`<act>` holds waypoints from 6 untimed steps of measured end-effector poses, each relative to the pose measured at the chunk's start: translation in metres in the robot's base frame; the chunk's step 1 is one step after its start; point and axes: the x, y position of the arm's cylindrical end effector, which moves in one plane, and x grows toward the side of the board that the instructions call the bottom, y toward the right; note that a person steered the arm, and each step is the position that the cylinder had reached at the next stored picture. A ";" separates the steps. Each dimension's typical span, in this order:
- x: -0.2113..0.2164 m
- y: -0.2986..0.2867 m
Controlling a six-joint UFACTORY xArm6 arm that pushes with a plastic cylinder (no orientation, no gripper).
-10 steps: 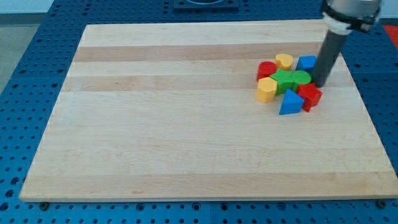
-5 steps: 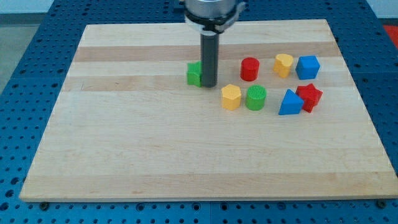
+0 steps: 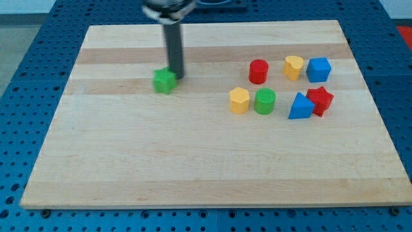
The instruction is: Push the green star to the center left of the board
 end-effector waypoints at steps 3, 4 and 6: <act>0.028 0.012; 0.052 -0.024; 0.052 -0.107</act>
